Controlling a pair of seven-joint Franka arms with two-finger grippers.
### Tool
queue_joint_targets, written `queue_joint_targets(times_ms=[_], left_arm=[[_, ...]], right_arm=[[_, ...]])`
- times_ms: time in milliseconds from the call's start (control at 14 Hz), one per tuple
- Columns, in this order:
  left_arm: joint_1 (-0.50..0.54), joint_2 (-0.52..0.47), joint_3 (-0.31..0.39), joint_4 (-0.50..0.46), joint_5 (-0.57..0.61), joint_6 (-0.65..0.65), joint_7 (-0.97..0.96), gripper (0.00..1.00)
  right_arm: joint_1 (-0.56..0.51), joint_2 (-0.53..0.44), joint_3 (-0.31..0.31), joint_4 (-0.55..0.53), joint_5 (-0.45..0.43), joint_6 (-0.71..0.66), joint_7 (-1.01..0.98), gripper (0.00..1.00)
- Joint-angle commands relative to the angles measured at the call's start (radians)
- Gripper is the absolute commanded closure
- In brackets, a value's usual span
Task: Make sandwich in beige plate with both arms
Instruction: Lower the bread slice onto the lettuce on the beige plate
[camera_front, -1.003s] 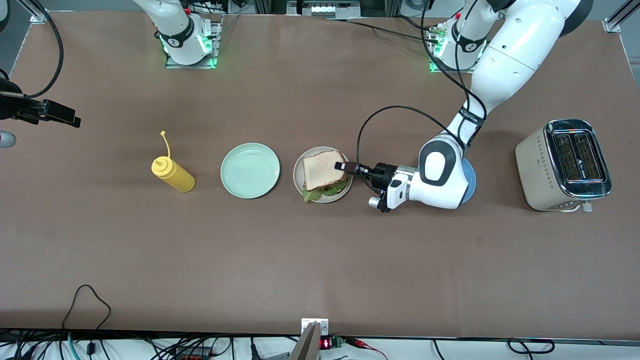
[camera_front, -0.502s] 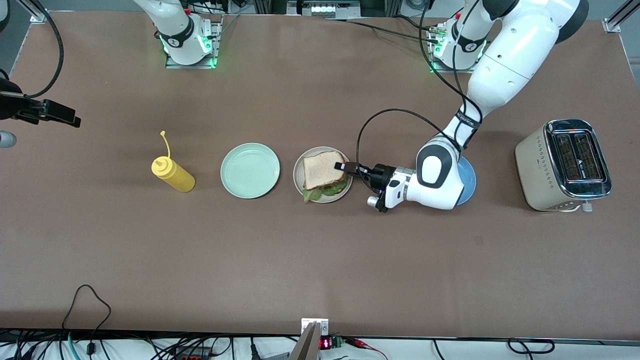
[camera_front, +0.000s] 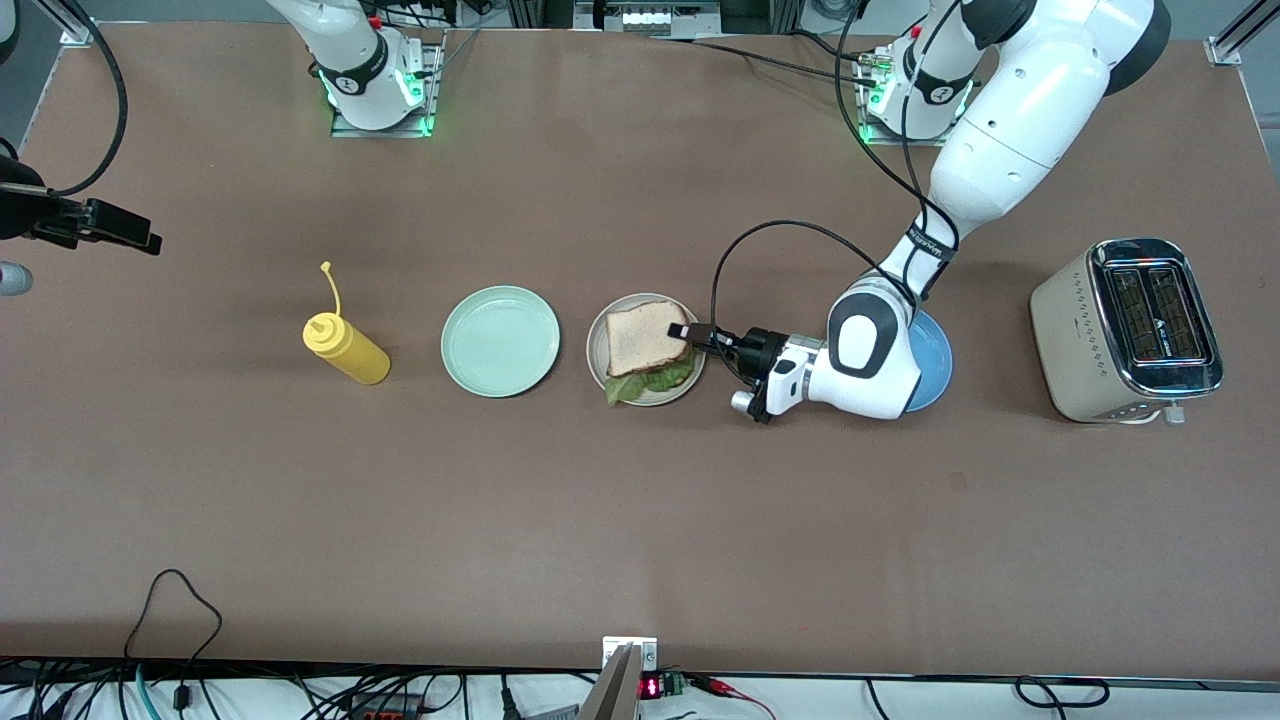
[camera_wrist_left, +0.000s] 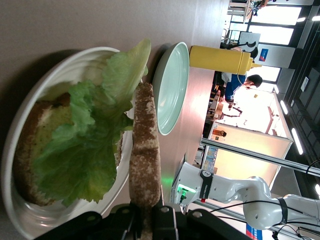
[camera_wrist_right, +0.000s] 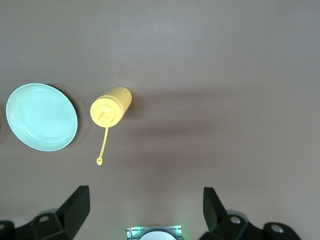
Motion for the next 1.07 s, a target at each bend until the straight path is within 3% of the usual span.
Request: queue_joint_targets(times_ms=[0, 215, 287, 358, 430, 1003], left_arm=[[0.000, 0.004, -0.003, -0.004, -0.026, 0.009, 0.033, 0.94], [-0.002, 0.013, 0.003, 0.005, -0.018, 0.010, 0.033, 0.68], [-0.005, 0.017, 0.003, 0.008, -0.019, 0.010, 0.031, 0.47], [-0.005, 0.019, 0.003, 0.008, -0.019, 0.019, 0.031, 0.34], [-0.005, 0.019, 0.003, 0.008, -0.016, 0.051, 0.033, 0.00], [0.001, 0.017, 0.003, 0.005, -0.016, 0.067, 0.034, 0.00]], right_arm=[[-0.003, 0.000, 0.001, 0.008, 0.014, -0.008, 0.004, 0.00], [-0.003, 0.000, 0.001, 0.008, 0.014, -0.007, 0.004, 0.00], [-0.003, 0.000, 0.001, 0.008, 0.014, -0.005, 0.004, 0.00], [-0.003, 0.000, 0.001, 0.008, 0.014, -0.005, 0.001, 0.00], [-0.003, 0.000, 0.001, 0.008, 0.014, -0.005, 0.004, 0.00], [-0.001, 0.000, 0.003, 0.009, 0.014, -0.002, 0.004, 0.00]])
